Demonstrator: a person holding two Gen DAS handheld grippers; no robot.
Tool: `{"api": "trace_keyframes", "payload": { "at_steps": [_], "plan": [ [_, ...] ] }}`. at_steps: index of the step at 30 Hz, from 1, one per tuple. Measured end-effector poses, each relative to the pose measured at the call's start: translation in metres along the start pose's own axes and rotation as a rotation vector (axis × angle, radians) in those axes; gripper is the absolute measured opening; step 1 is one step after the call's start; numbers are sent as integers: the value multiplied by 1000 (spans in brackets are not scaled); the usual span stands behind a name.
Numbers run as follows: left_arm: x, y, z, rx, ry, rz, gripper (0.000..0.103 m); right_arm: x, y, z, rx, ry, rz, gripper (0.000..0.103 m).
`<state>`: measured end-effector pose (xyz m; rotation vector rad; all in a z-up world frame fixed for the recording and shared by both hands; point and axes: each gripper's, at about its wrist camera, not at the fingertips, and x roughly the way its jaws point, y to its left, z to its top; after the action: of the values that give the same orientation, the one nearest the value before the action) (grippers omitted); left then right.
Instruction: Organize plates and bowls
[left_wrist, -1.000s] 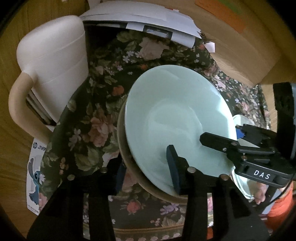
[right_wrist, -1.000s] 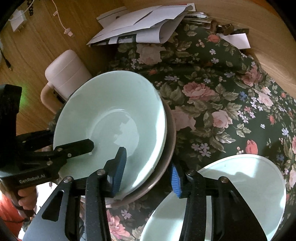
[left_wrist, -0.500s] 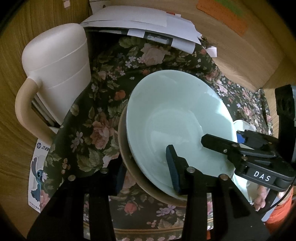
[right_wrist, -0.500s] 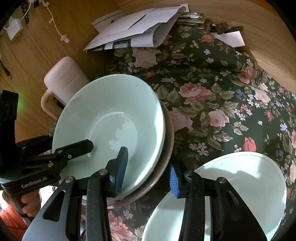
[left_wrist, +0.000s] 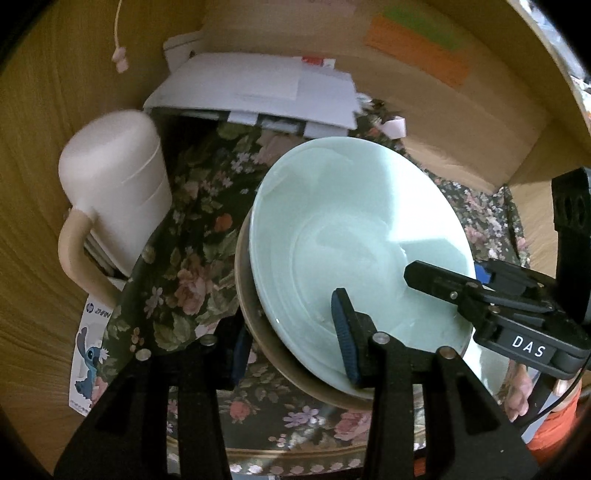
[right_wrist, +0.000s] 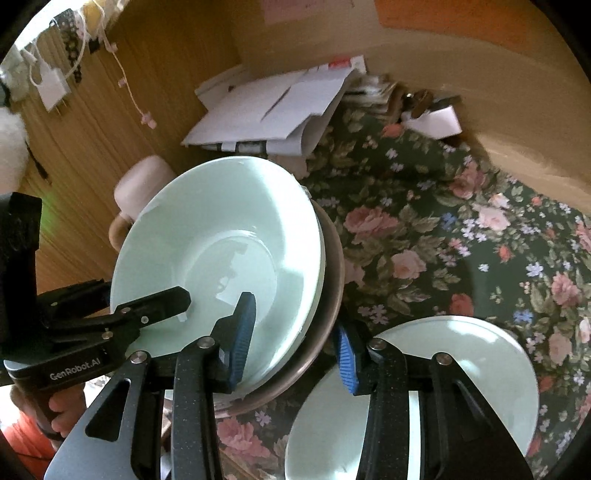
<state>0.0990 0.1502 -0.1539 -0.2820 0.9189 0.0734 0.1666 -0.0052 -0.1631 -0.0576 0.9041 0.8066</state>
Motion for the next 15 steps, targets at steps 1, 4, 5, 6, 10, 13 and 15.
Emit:
{"api": "trace_keyframes", "payload": {
  "at_steps": [1,4,5,6,10,13,15],
  "plan": [
    [-2,-3,1,3,-3,-2,41,-6,-1,0,1,-9,-4,37],
    [-6,-15,3,14,-8,-8,41,-18,-3,-1,4,-28,-16,37],
    [-6,-19,3,16,-8,-12,41,-21,-5,-1,4,-33,-20,37],
    [-7,-23,3,22,-8,-16,41,-22,-7,-1,6,-36,-22,37],
    [-9,-40,2,43,-8,-20,41,-38,-16,-9,18,-51,-34,37],
    [-9,-52,0,57,-3,-28,41,-45,-25,-13,30,-58,-42,37],
    [-8,-62,-1,68,0,-34,41,-50,-31,-16,35,-61,-47,37]
  ]
}}
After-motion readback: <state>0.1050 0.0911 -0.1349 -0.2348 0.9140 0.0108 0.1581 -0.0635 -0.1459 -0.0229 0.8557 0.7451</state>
